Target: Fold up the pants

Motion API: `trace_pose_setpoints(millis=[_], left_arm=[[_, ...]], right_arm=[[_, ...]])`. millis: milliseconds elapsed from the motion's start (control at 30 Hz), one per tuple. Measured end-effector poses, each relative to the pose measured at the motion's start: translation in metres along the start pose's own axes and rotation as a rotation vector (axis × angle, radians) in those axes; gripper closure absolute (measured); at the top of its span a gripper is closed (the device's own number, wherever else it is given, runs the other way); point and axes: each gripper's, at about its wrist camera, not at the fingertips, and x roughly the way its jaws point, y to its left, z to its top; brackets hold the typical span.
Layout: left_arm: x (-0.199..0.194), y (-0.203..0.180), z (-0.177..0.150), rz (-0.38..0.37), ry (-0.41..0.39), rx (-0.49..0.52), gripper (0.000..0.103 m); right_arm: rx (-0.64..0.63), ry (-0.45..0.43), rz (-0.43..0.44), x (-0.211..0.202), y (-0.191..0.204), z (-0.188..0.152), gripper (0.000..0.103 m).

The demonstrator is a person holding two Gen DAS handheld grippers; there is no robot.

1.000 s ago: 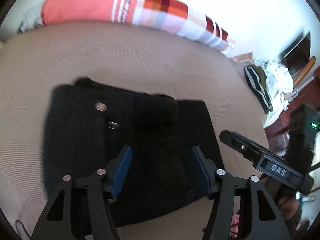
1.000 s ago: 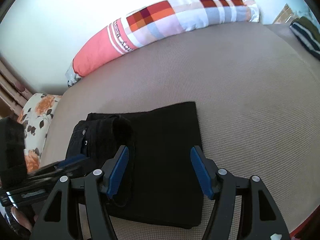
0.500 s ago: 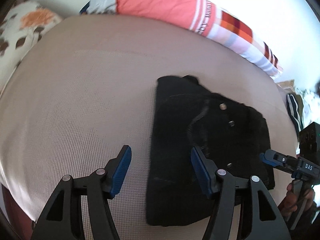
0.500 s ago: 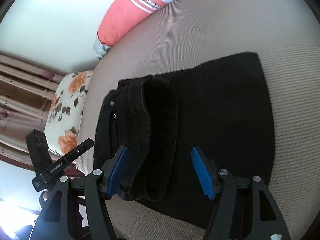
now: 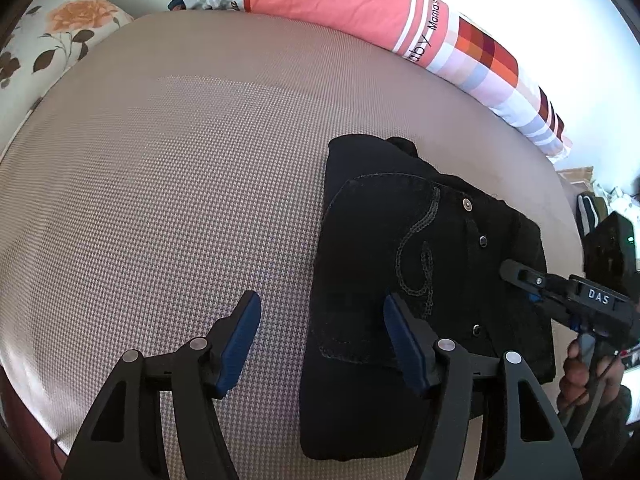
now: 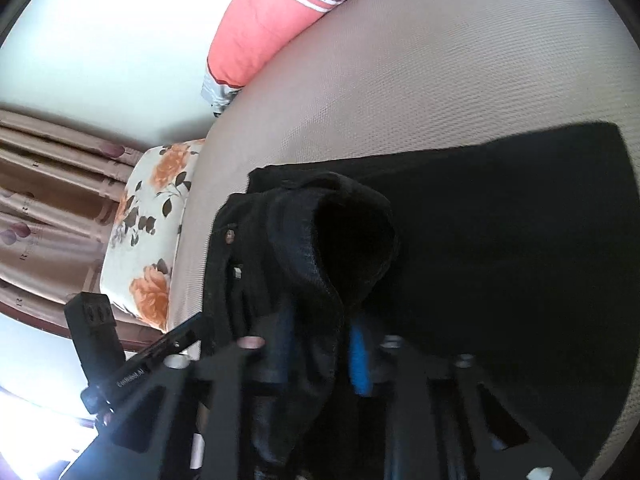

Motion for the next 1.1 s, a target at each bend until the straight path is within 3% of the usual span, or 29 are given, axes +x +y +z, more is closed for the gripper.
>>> trace_pose_setpoints(millis=[67, 333, 533, 700, 767, 900, 967, 1100], left_arm=[[-0.002, 0.000, 0.002, -0.005, -0.006, -0.005, 0.038], [-0.007, -0.021, 0.014, -0.009, -0.042, 0.036, 0.038], [0.002, -0.053, 0.021, -0.019, -0.041, 0.116, 0.038], [0.019, -0.073, 0.019, 0.001, -0.012, 0.179, 0.038], [0.027, -0.077, 0.018, 0.014, 0.002, 0.189, 0.038], [0.048, -0.081, 0.015, 0.034, 0.038, 0.206, 0.038], [0.052, -0.082, 0.013, 0.043, 0.038, 0.212, 0.038], [0.047, -0.083, 0.008, 0.010, 0.056, 0.214, 0.038]], right_arm=[[-0.054, -0.016, -0.053, -0.008, 0.016, -0.001, 0.090], [-0.082, -0.138, -0.064, -0.074, 0.054, -0.001, 0.092], [0.024, -0.175, -0.166, -0.103, 0.005, -0.001, 0.092], [0.082, -0.165, -0.261, -0.097, -0.043, -0.012, 0.093], [0.112, -0.161, -0.259, -0.094, -0.053, -0.014, 0.092], [0.083, -0.148, -0.311, -0.093, -0.046, -0.012, 0.085], [0.070, -0.147, -0.338, -0.097, -0.039, -0.012, 0.074], [0.034, -0.138, -0.354, -0.113, -0.019, -0.021, 0.074]])
